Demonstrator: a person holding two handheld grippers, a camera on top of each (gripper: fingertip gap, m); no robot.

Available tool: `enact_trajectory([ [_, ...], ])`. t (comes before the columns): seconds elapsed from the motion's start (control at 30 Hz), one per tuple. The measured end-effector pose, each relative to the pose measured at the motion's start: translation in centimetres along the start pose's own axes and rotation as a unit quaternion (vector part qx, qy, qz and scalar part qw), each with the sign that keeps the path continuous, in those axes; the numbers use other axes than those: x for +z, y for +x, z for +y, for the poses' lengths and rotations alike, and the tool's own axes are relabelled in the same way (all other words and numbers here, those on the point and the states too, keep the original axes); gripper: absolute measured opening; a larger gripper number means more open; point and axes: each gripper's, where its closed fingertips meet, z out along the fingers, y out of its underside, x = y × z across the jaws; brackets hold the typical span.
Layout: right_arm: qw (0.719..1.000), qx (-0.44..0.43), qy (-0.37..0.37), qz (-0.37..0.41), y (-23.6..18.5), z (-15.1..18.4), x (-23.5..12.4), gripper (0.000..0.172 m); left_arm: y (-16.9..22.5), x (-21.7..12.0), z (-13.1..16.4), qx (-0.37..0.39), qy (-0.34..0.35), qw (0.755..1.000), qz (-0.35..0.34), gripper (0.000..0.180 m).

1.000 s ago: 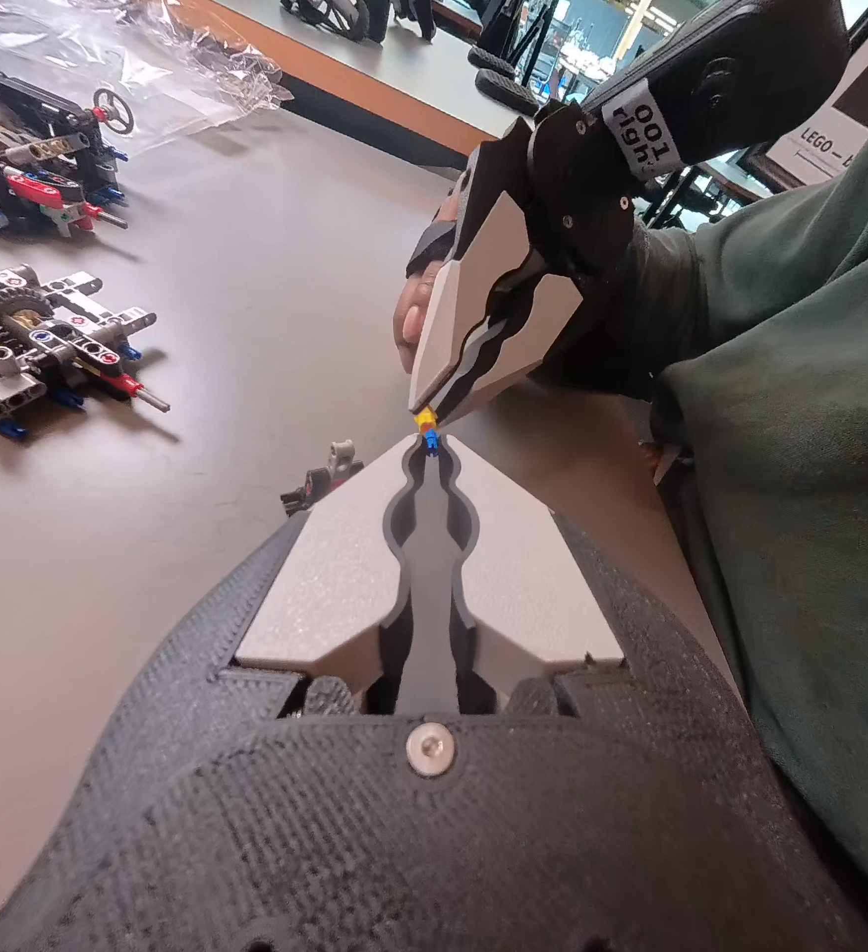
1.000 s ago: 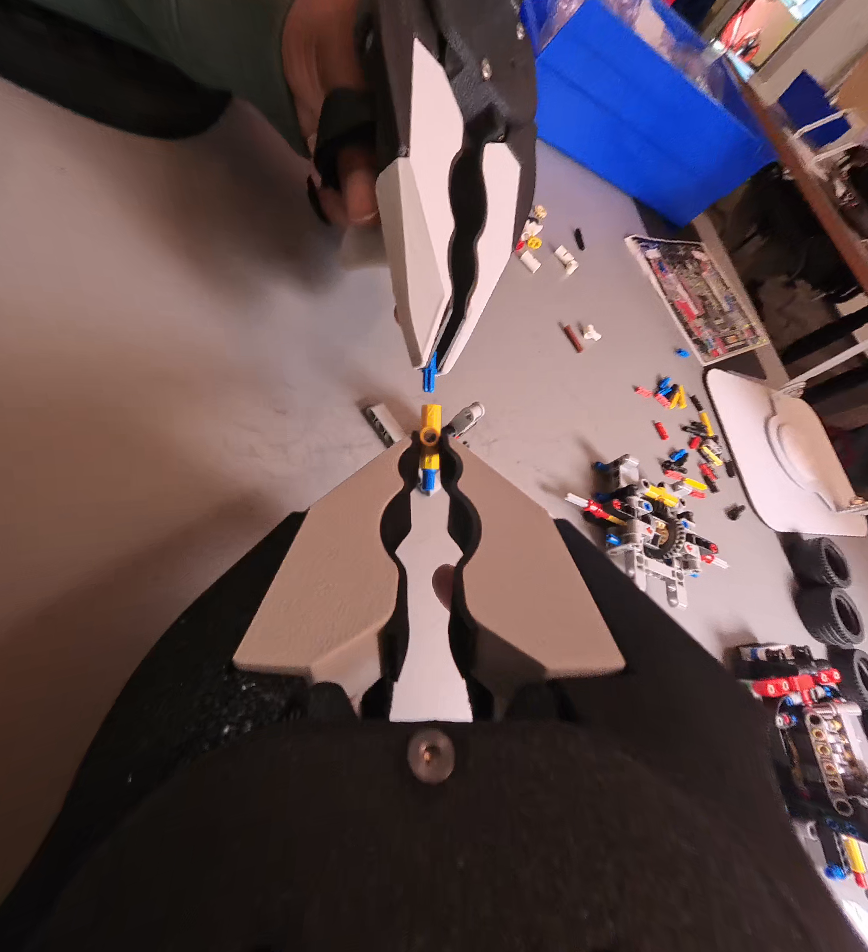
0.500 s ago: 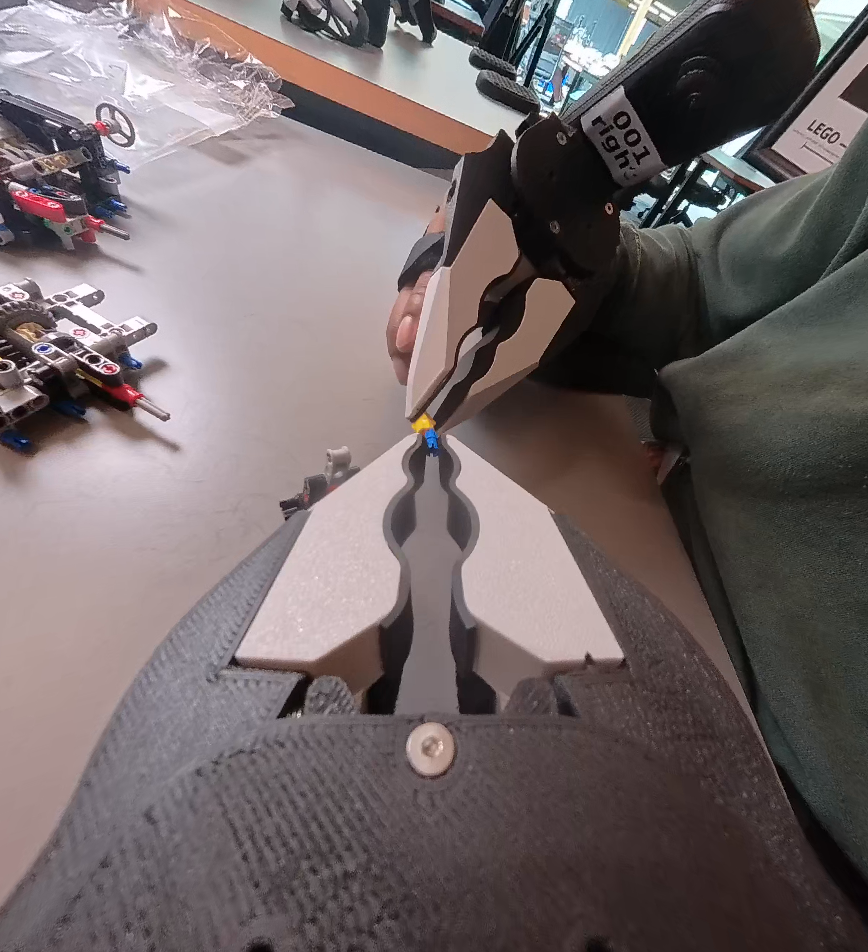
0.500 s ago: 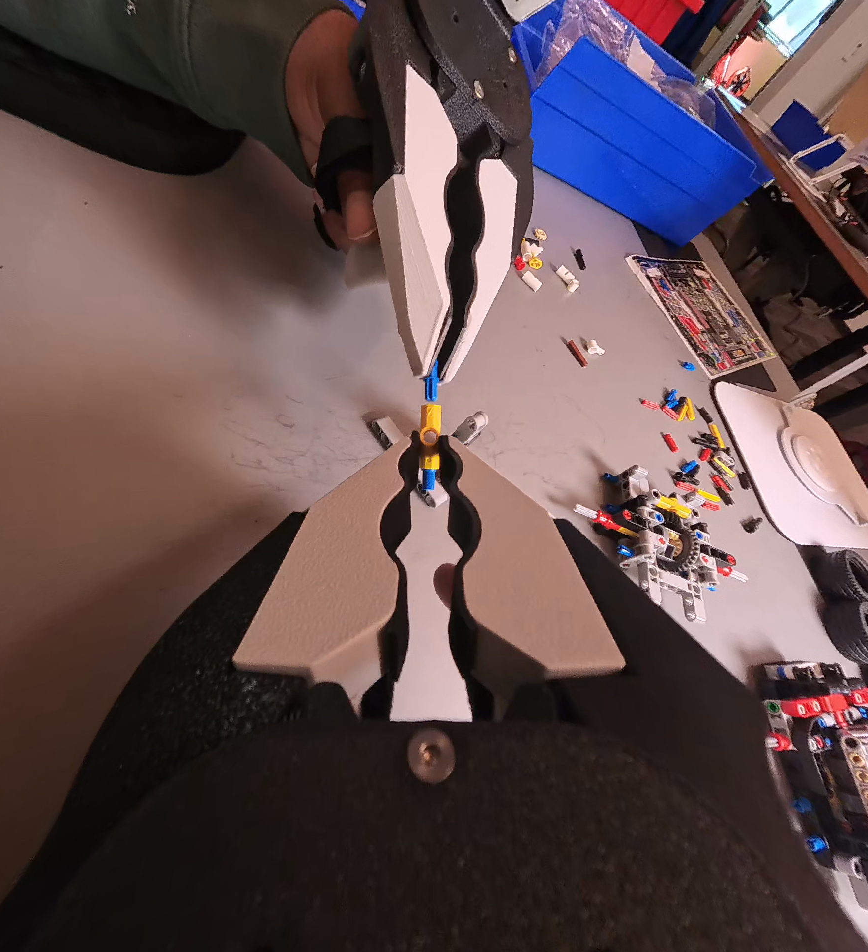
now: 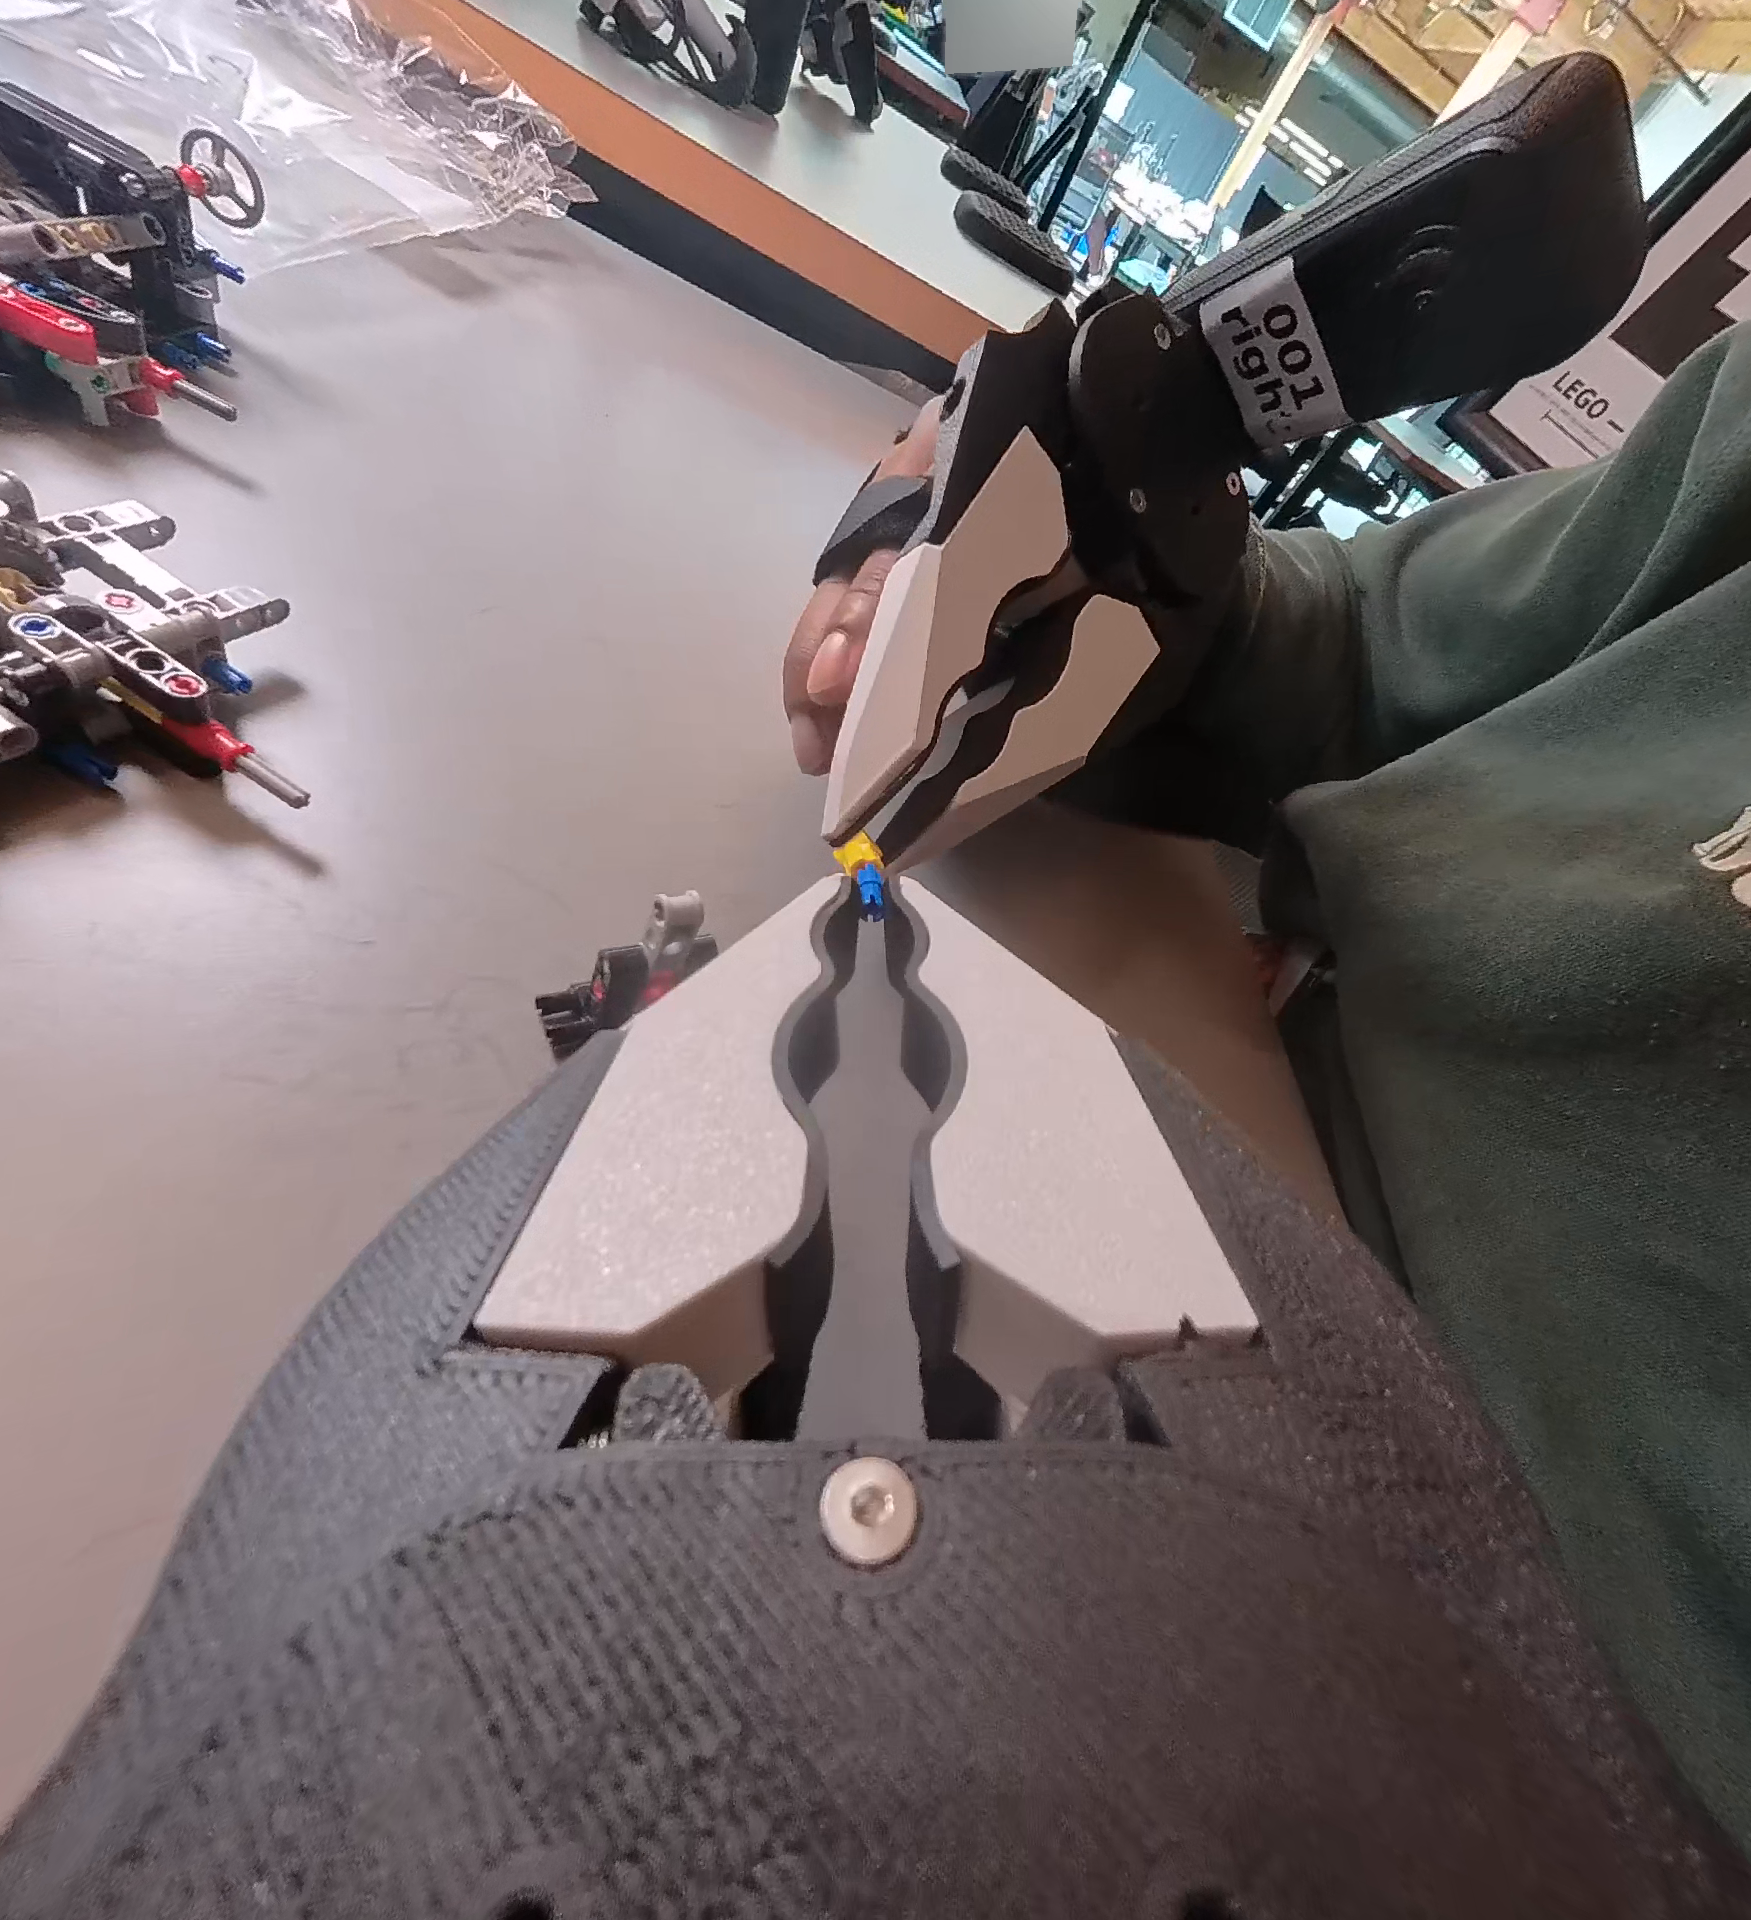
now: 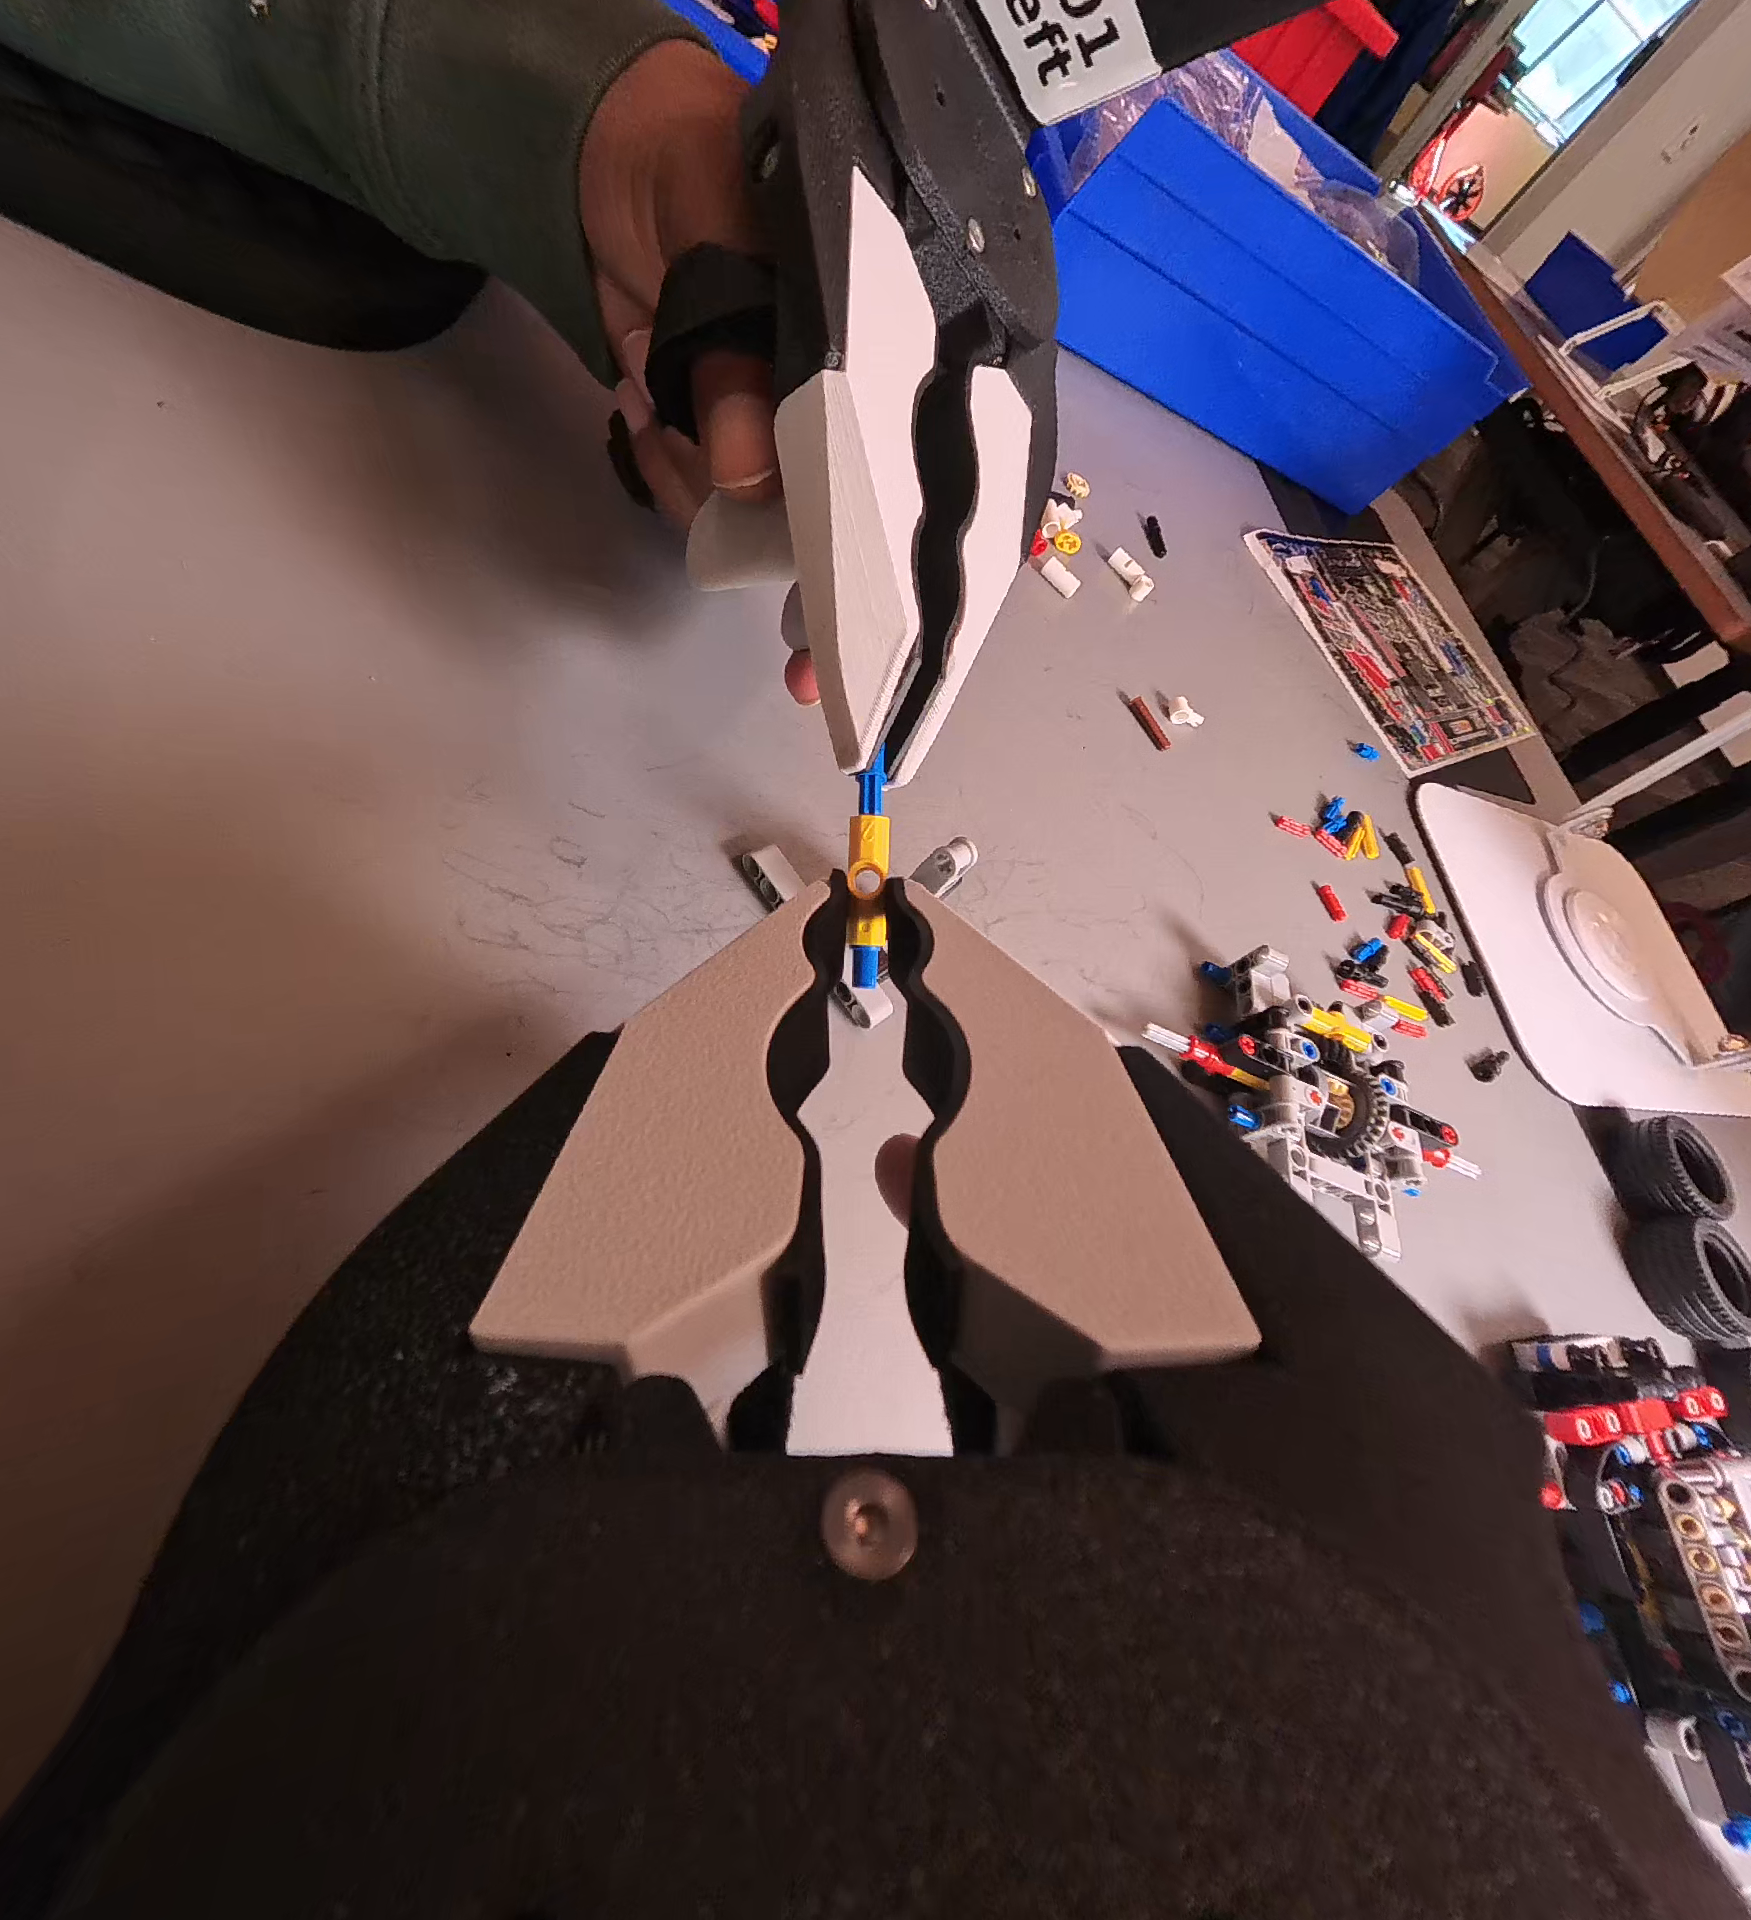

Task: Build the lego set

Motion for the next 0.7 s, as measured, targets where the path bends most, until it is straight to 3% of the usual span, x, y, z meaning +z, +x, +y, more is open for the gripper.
enact_trajectory([
  [0.23,1.000,-0.003,-0.005,-0.002,-0.1,0.2,0.1,0.005,0.0,0.1,0.2,0.025,-0.010,1.000,-0.012,0.003],
  [0.47,0.999,0.017,-0.004,-0.037,-1.0,0.3,0.0,0.005,0.4,0.3,1.0,0.180,-0.056,0.981,-0.051,0.003],
  [0.7,0.996,0.052,0.003,-0.076,-1.8,0.1,-0.2,0.005,1.2,0.6,1.4,0.241,-0.069,0.967,-0.047,0.003],
])
